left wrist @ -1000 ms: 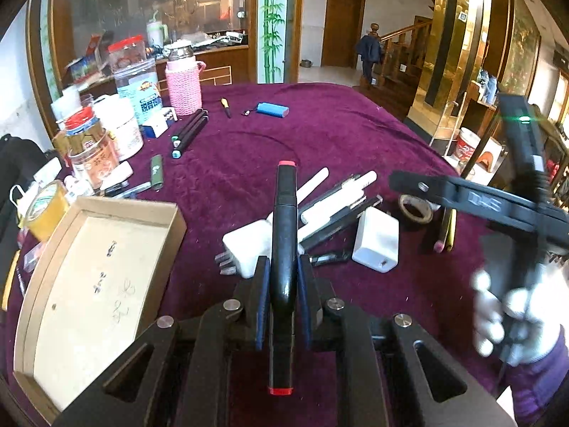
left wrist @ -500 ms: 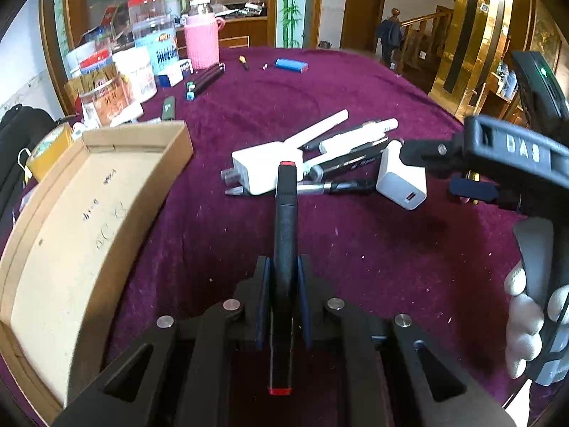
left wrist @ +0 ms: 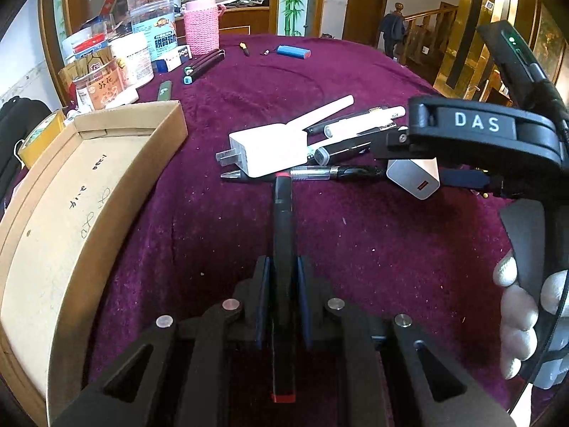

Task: Organize rigid objects
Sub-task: 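Carry the marker toward the cardboard box with the left tool while the right tool grasps a white charger, then release the marker into the box with the left tool while the right tool drops the charger there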

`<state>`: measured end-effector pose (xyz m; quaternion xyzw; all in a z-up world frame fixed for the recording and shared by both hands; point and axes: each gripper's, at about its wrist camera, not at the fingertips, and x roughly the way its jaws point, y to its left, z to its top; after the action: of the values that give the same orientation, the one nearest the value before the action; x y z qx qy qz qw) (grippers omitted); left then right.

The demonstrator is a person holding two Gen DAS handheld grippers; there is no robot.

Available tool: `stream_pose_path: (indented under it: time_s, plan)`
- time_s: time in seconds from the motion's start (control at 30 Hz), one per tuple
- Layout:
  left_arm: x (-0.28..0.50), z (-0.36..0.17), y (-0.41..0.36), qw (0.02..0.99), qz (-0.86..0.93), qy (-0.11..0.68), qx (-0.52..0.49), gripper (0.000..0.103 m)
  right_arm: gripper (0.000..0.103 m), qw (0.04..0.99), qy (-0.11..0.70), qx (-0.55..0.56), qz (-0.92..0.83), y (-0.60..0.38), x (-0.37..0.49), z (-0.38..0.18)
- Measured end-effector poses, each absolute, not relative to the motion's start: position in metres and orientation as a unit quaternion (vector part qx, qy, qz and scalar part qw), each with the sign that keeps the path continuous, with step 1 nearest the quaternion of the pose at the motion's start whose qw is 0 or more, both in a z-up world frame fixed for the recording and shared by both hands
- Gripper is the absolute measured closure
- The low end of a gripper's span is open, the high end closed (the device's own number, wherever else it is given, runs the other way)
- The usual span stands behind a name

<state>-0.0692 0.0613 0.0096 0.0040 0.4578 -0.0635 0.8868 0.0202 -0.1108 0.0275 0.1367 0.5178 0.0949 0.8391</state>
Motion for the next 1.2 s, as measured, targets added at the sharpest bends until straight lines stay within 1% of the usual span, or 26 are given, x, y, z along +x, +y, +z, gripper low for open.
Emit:
stream_pose_path:
  time_s: [0.17,0.37,0.43,0.47,0.5,0.6,0.7,0.9,1.03,1.2]
  plan:
    - [-0.068,0.01,0.063,0.886,-0.067,0.458,0.0,0.088,0.003,0.841,0.52,0.12,0.088,-0.105,0.021,0.027]
    - [-0.068,0.01,0.063,0.886,-0.067,0.458,0.001,0.088,0.009,0.842,0.521,0.107,0.083,-0.103,0.021,0.027]
    - [-0.068,0.01,0.062,0.887,-0.066,0.458,0.001,0.088,0.015,0.844,0.52,0.105,0.08,-0.103,0.02,0.028]
    - [-0.068,0.01,0.062,0.887,-0.066,0.458,0.002,0.088,0.029,0.846,0.518,0.1,0.076,-0.103,0.019,0.029]
    - [-0.069,0.01,0.062,0.887,-0.066,0.457,0.004,0.088,0.037,0.848,0.516,0.094,0.075,-0.102,0.018,0.03]
    - [-0.07,0.011,0.064,0.887,-0.072,0.456,-0.004,0.089,0.039,0.848,0.515,0.097,0.084,-0.105,0.016,0.03]
    - [-0.075,0.018,0.076,0.883,-0.091,0.458,-0.045,0.089,0.042,0.843,0.515,0.114,0.101,-0.108,0.01,0.033]
    - [-0.098,0.071,0.115,0.901,-0.105,0.409,-0.094,0.089,0.047,0.844,0.498,0.139,0.141,-0.106,-0.008,0.058]
    - [-0.097,0.094,0.156,0.91,-0.081,0.389,-0.116,0.089,0.048,0.845,0.484,0.138,0.181,-0.083,-0.013,0.079]
    - [-0.083,0.099,0.198,0.914,-0.032,0.387,-0.117,0.089,0.048,0.841,0.473,0.118,0.234,-0.038,-0.016,0.099]
